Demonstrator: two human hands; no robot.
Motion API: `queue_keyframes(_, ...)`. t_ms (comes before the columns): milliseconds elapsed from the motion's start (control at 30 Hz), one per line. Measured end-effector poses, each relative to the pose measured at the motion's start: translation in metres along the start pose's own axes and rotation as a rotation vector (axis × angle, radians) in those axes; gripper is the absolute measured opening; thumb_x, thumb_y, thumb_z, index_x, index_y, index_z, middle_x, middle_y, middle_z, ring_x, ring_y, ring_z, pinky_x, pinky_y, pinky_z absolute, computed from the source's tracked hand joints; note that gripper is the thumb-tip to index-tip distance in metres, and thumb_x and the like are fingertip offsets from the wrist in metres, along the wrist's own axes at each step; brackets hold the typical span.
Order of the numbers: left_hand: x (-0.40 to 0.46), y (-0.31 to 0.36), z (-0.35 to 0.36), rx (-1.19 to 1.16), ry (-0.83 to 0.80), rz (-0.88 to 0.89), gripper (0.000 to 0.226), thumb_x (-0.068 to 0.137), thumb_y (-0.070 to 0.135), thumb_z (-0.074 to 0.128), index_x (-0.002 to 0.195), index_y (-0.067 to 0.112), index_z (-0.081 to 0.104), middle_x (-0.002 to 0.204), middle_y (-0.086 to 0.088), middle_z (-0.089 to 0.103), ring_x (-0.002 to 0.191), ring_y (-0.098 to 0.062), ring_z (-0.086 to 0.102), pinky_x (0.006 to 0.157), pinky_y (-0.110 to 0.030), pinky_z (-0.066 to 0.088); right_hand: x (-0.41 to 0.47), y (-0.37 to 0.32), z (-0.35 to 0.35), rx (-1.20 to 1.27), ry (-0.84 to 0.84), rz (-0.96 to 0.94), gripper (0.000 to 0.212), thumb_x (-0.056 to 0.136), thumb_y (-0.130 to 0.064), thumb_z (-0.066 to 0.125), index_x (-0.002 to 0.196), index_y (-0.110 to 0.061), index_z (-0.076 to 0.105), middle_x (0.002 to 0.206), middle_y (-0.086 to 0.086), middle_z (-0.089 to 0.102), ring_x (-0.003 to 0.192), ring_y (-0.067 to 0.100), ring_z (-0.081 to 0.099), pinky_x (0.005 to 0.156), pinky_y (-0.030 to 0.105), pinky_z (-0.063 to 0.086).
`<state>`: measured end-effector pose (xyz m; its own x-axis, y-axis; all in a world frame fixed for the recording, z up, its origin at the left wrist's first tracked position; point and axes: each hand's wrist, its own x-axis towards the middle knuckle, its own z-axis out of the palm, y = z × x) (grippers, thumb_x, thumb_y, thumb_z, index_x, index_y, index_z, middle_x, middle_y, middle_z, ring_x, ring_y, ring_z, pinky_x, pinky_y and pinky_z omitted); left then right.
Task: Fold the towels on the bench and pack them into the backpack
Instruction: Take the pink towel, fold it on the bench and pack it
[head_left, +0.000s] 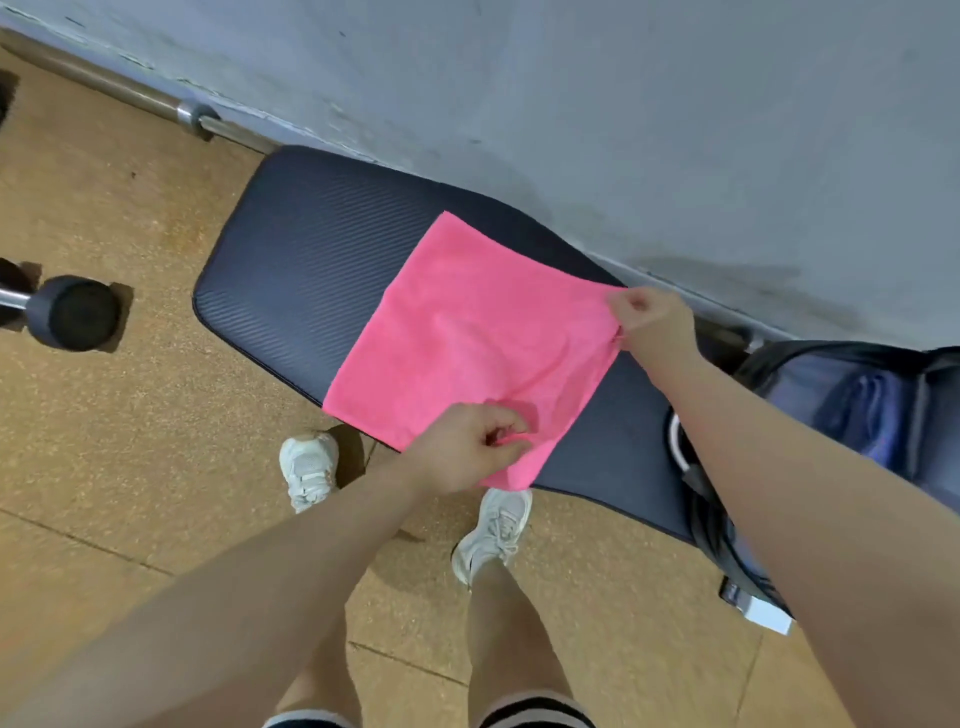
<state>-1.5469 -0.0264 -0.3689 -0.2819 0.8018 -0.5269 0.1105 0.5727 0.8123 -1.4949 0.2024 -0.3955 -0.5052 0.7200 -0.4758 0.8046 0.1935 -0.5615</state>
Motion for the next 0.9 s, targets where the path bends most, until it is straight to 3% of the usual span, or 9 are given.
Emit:
queue_keyframes(100,0.013,-0.012,0.026,0.105,-0.105,-0.010,0.020,0.087,0.021,0.061,0.093,0.003,0.068,0.059,0.007,0.050,0.051,0.000,0.042,0.058,-0.017,0.038,0.009,0.033,0.009,0.026,0.004,0.056,0.015,0.085,-0.012,0.055,0.091,0.000,0.064,0.076,0.006,0.057,0.082,0.034,0.061,0.084,0.047,0.052)
queue_keyframes(200,0.026,-0.028,0.030,0.248,-0.232,-0.116,0.027,0.090,0.038,0.053,0.083,0.016,0.068,0.055,0.006,0.052,0.047,-0.003,0.045,0.059,-0.028,0.043,0.013,0.055,0.026,0.070,0.020,0.084,0.023,0.084,0.002,0.048,0.106,-0.001,0.055,0.068,-0.005,0.046,0.077,0.022,0.050,0.071,0.035,0.047)
queue_keyframes(300,0.044,-0.042,0.013,0.402,-0.083,-0.114,0.040,0.094,0.038,0.044,0.068,0.009,0.053,0.053,-0.006,0.044,0.051,-0.022,0.042,0.053,-0.033,0.029,0.013,0.061,0.038,0.132,0.103,0.127,0.035,0.086,0.000,0.042,0.121,-0.005,0.045,0.084,0.004,0.055,0.083,0.022,0.051,0.074,0.029,0.040)
queue_keyframes(367,0.061,-0.045,-0.006,0.485,0.071,-0.091,0.036,0.096,0.029,0.041,0.081,0.000,0.057,0.065,-0.020,0.055,0.064,-0.031,0.052,0.059,-0.037,0.034,0.010,0.062,0.040,0.099,0.161,0.175,0.029,0.090,-0.004,0.037,0.116,-0.005,0.049,0.097,0.010,0.057,0.089,0.024,0.053,0.074,0.027,0.037)
queue_keyframes(467,0.092,-0.043,-0.038,0.541,0.247,-0.102,0.032,0.097,0.024,0.036,0.101,0.001,0.058,0.094,-0.025,0.063,0.087,-0.037,0.058,0.072,-0.041,0.042,0.008,0.063,0.038,0.012,0.177,0.231,0.019,0.087,-0.001,0.034,0.089,-0.004,0.053,0.087,0.009,0.052,0.080,0.023,0.048,0.064,0.023,0.028)
queue_keyframes(567,0.120,-0.036,-0.063,0.581,0.365,-0.129,0.032,0.096,0.017,0.035,0.121,0.008,0.052,0.121,-0.019,0.053,0.108,-0.036,0.051,0.087,-0.041,0.040,0.014,0.066,0.039,0.000,0.151,0.300,0.016,0.081,0.002,0.038,0.077,0.001,0.054,0.083,0.013,0.053,0.078,0.025,0.047,0.063,0.024,0.030)
queue_keyframes(700,0.152,-0.030,-0.089,0.756,0.393,-0.155,0.043,0.091,0.003,0.037,0.132,0.014,0.045,0.138,-0.013,0.036,0.120,-0.035,0.036,0.095,-0.042,0.033,0.022,0.065,0.046,0.026,0.161,0.393,0.028,0.078,0.005,0.040,0.054,-0.008,0.034,0.084,0.015,0.046,0.077,0.024,0.043,0.058,0.026,0.030)
queue_keyframes(800,0.166,-0.033,-0.102,0.911,0.298,-0.067,0.053,0.087,-0.001,0.037,0.137,0.018,0.039,0.146,-0.008,0.028,0.128,-0.033,0.027,0.101,-0.043,0.026,0.025,0.062,0.053,0.029,0.188,0.455,0.019,0.082,0.002,0.042,0.065,-0.007,0.043,0.089,0.015,0.047,0.079,0.024,0.043,0.064,0.027,0.030)
queue_keyframes(900,0.178,-0.037,-0.112,0.999,0.245,-0.020,0.050,0.090,0.004,0.039,0.138,0.017,0.036,0.148,-0.008,0.025,0.133,-0.031,0.022,0.106,-0.043,0.017,0.024,0.046,0.058,0.169,0.286,0.496,0.015,0.084,-0.007,0.047,0.098,-0.004,0.053,0.109,0.012,0.042,0.091,0.026,0.047,0.075,0.028,0.038)
